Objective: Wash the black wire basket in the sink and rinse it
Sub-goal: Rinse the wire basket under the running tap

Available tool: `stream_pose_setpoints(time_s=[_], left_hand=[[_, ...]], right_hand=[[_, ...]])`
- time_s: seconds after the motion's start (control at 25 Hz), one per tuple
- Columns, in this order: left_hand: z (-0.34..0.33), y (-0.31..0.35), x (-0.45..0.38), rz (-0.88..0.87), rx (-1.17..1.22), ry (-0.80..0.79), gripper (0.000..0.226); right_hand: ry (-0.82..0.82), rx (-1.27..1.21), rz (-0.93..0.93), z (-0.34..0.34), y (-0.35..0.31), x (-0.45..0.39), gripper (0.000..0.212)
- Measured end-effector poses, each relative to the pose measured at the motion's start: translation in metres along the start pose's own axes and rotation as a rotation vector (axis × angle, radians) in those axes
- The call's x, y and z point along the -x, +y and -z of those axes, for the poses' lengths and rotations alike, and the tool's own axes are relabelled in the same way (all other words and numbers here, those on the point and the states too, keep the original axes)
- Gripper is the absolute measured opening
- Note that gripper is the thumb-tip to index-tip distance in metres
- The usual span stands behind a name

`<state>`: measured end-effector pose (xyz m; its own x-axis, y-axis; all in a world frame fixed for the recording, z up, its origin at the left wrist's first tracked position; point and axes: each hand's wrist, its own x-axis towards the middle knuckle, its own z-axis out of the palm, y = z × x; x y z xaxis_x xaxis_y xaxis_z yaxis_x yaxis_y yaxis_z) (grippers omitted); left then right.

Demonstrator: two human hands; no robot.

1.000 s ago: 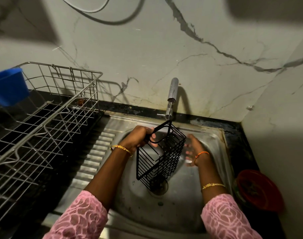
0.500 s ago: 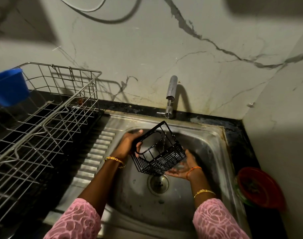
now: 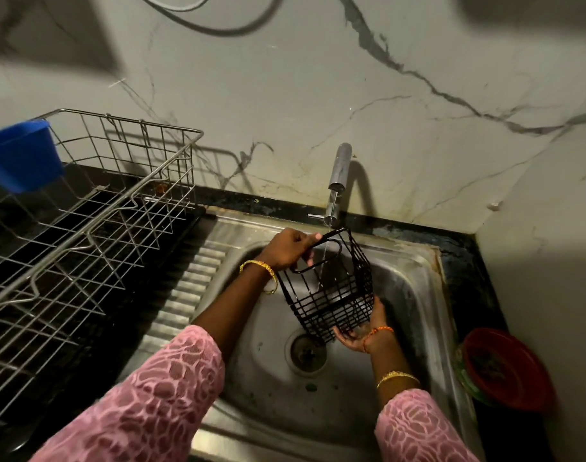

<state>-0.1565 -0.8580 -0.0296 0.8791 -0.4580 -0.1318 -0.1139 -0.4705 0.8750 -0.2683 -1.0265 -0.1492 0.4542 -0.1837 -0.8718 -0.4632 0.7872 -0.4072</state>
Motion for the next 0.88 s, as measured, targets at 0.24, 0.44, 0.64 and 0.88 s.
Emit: stream_pose_setpoints(time_s=[0.24, 0.44, 0.64, 0.88], left_hand=[[-0.009, 0.011, -0.051, 0.060, -0.160, 0.124, 0.044], [-0.003, 0.001, -0.063, 0.120, -0.210, 0.212, 0.054], [0.007, 0.002, -0.064, 0.123, -0.203, 0.238, 0.056], [0.004, 0.011, -0.063, 0.122, -0.182, 0.217, 0.049]], right_hand=[[0.043, -0.002, 0.000, 0.010, -0.011, -0.002, 0.098], [0.021, 0.028, 0.005, 0.001, -0.022, 0.010, 0.097], [0.025, 0.044, 0.037, -0.006, -0.027, 0.016, 0.084], [0.083, 0.003, 0.090, -0.002, -0.022, 0.022, 0.068]])
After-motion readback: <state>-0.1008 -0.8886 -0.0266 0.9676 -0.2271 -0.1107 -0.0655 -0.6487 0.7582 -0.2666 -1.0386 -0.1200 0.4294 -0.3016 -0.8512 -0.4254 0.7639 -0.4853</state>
